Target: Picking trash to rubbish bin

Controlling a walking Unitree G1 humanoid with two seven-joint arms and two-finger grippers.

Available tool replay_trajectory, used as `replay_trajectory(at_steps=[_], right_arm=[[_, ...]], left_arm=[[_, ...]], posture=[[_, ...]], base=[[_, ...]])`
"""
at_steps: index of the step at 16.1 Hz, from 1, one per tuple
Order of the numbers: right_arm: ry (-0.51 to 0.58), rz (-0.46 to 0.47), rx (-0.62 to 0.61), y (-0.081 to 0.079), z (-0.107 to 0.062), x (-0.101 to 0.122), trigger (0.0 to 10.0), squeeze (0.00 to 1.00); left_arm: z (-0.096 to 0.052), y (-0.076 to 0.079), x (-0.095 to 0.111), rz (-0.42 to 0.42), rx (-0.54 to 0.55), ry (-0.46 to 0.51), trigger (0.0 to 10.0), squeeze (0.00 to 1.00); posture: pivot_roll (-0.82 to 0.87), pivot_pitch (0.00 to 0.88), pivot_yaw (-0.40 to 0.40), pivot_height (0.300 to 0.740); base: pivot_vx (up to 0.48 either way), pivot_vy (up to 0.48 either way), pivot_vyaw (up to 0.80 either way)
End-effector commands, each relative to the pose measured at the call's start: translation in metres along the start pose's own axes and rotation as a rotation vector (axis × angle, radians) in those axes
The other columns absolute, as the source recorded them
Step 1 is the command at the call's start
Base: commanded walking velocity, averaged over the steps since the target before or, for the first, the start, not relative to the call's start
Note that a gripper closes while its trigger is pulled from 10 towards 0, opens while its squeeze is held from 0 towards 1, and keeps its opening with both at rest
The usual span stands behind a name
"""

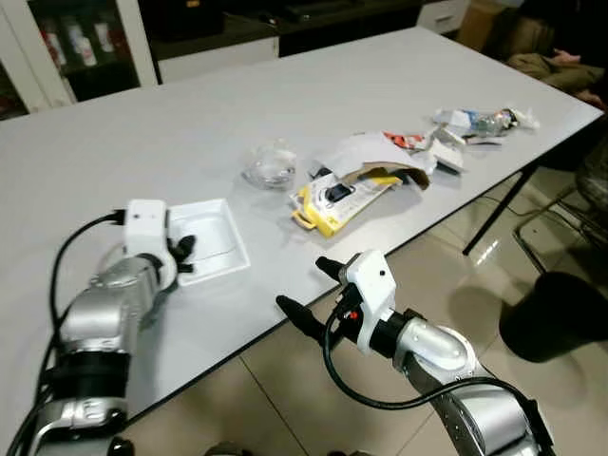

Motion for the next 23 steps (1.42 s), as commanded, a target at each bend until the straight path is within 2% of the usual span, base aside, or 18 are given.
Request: replay_trajectory(at_steps=[1,3,6,9,11,13,14,15,16,17,18,21,23], right_arm=[[0.004,-0.017,-0.026,0.006,-0.001,0.002,10.0,0.0],[0.006,-0.019,-0.034,0.007,-0.003,0.003,10.0,0.0],[0.006,-0.024,-0.038,0.008,-0.002,0.002,10.0,0.0],[0.014,-0.032,-0.049,0.011,-0.001,0.005,10.0,0.0],[0.058,-0.035,-0.124,0.025,0.0,0.014,10.0,0.0],[0.145,-0.044,-0.285,0.053,0.001,0.03,10.0,0.0],[0.184,-0.023,-0.351,0.067,0.001,0.037,10.0,0.0],[0.186,-0.036,-0.37,0.072,0.002,0.039,10.0,0.0],[0.188,-0.018,-0.391,0.08,0.006,0.037,10.0,0.0],[0.15,-0.06,-0.361,0.085,0.024,0.034,10.0,1.0],[0.137,-0.078,-0.346,0.085,0.031,0.033,10.0,1.0],[0.07,-0.211,-0.256,0.083,0.077,0.042,10.0,1.0],[0.03,-0.282,-0.274,0.089,0.094,0.047,10.0,1.0]], left_arm=[[0.007,0.014,0.009,0.024,-0.021,0.023,0.0,0.0],[0.012,0.025,0.019,0.019,-0.044,0.051,0.0,0.0],[0.016,0.031,0.024,0.025,-0.05,0.068,0.0,0.0],[0.016,0.029,0.026,0.038,-0.044,0.083,0.0,0.0],[0.01,0.025,0.038,0.028,-0.037,0.145,0.0,0.0],[-0.004,0.007,0.064,0.008,0.028,0.261,0.0,0.0],[-0.019,-0.017,0.076,-0.007,0.123,0.312,0.0,0.0],[-0.025,-0.025,0.078,0.001,0.149,0.325,0.0,0.0],[-0.038,-0.039,0.08,0.004,0.202,0.35,0.0,0.0],[-0.056,-0.05,0.079,0.049,0.252,0.379,0.0,0.0],[-0.062,-0.052,0.079,0.056,0.264,0.392,0.0,0.0],[-0.094,-0.06,0.082,0.085,0.31,0.423,0.0,0.0],[-0.104,-0.056,0.084,0.087,0.303,0.431,0.0,0.0]], posture=[[0.05,0.052,-0.016,0.74],[0.05,0.052,-0.014,0.74],[0.05,0.05,-0.015,0.74],[0.05,0.049,-0.023,0.74],[0.06,0.046,-0.034,0.74],[0.07,0.041,-0.056,0.74],[0.08,0.035,-0.071,0.74],[0.09,0.037,-0.081,0.74],[0.09,0.038,-0.088,0.74],[0.1,0.047,-0.1,0.74],[0.1,0.047,-0.1,0.74],[0.13,0.071,-0.13,0.74],[0.15,0.081,-0.139,0.74]], base=[[0.0,0.0,0.0],[0.0,0.0,0.0],[0.0,0.0,0.0],[0.0,0.0,0.0],[0.0,0.0,0.0],[0.0,0.0,0.0],[0.0,0.0,0.0],[0.0,0.0,0.0],[0.0,0.0,0.0],[0.0,0.0,0.0],[0.0,0.0,0.0],[0.0,0.0,0.0],[0.0,0.0,0.0]])
Point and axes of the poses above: a point about 5 cm out from each wrist's last joint towards the gripper, its own z axis pointing out of the wrist towards the gripper, its own x axis along the axis of the wrist's last joint, y = z × x, the point moved 6 cm from there along z, pointing out of the wrist towards the gripper, and after that the axes turned 11 degrees about z, right-handed, at the moved point
